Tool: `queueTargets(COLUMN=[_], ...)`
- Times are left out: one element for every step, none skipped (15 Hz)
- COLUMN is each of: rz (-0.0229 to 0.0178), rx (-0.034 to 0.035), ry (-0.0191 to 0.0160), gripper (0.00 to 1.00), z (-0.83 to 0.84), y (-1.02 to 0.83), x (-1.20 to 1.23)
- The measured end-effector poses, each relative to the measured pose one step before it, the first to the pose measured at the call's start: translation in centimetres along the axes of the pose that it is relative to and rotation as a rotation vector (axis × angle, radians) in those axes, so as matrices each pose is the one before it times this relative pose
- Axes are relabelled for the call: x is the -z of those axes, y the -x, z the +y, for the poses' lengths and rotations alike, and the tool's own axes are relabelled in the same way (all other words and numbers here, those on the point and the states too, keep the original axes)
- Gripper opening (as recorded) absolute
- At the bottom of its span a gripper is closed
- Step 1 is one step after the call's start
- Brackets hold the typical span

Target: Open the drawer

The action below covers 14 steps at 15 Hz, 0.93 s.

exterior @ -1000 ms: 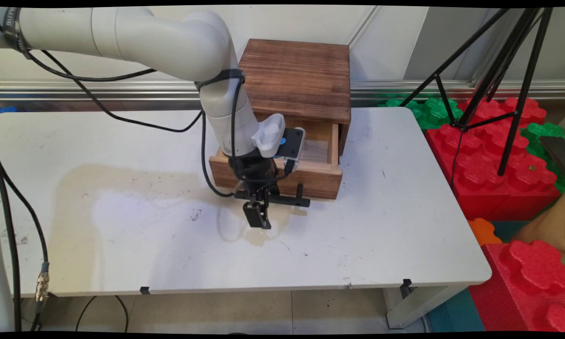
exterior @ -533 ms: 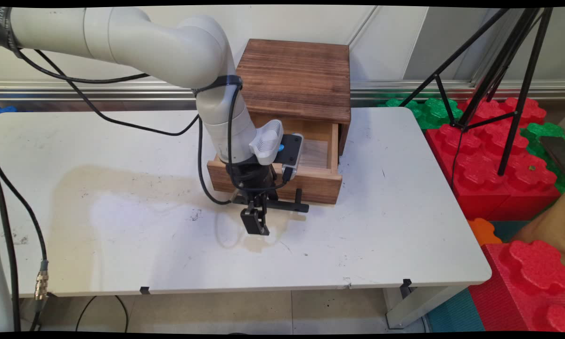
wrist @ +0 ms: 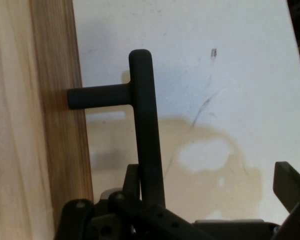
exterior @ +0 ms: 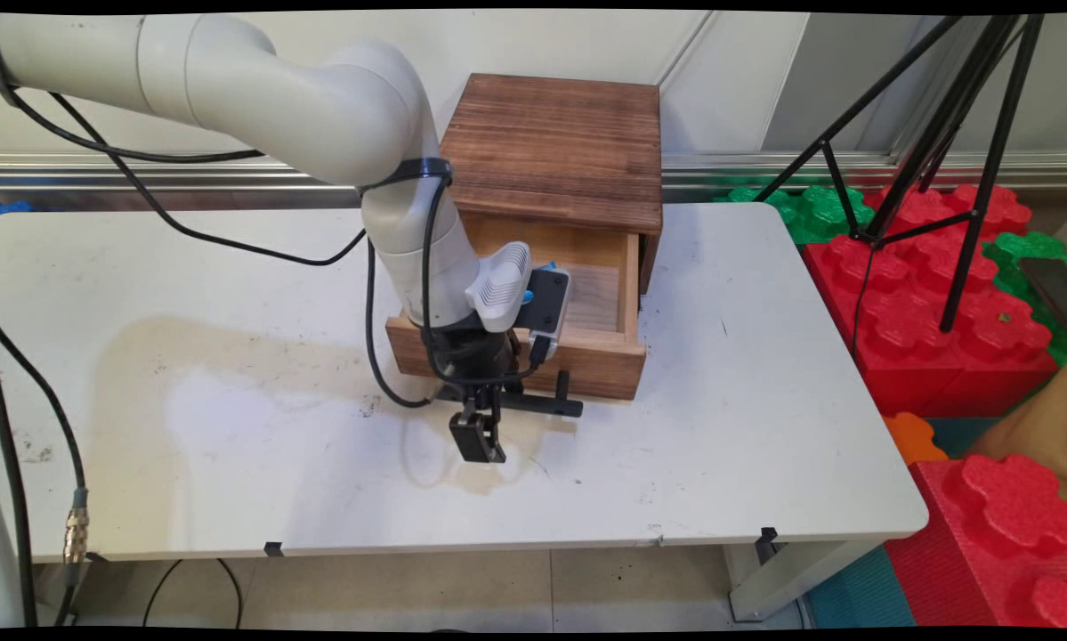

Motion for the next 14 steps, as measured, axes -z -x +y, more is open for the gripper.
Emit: queueTargets(rz=[0.00054, 0.00007, 0.00062, 0.00091, 0.00111, 0.00109, 0.00118, 0.00093, 0.00062, 0.00086, 0.00063, 0.00092, 0.0008, 0.00052], rx=[-0.00096, -0.00055, -0.0007, -0.00107, -0.00052, -0.00066, -0.00056, -0.00066, -0.00031, -0.00033, -0.00007, -0.00029, -0.00015, -0.00011], ry=[0.00057, 0.00051, 0.00041, 0.00085, 0.00082, 0.00083, 0.00126, 0.00055, 0.001, 0.00078, 0.00062, 0.0006, 0.00063, -0.0001], gripper=[1.0, 1.0, 1.0, 1.0, 1.0, 1.0, 1.0, 1.0, 1.0, 1.0, 1.0, 1.0, 1.0, 1.0], z=[0.269, 0.227, 0.266, 0.261, 0.214, 0.239, 0.245, 0.189, 0.129, 0.184, 0.122, 0.172, 0.179, 0.153], y=[-0.037, -0.021, -0.036, -0.052, -0.053, -0.071, -0.063, -0.058, -0.044, -0.052, -0.029, -0.049, -0.044, -0.04], x=[0.017, 0.014, 0.026, 0.015, 0.014, 0.015, 0.018, 0.013, 0.005, 0.014, 0.016, 0.02, 0.026, 0.035])
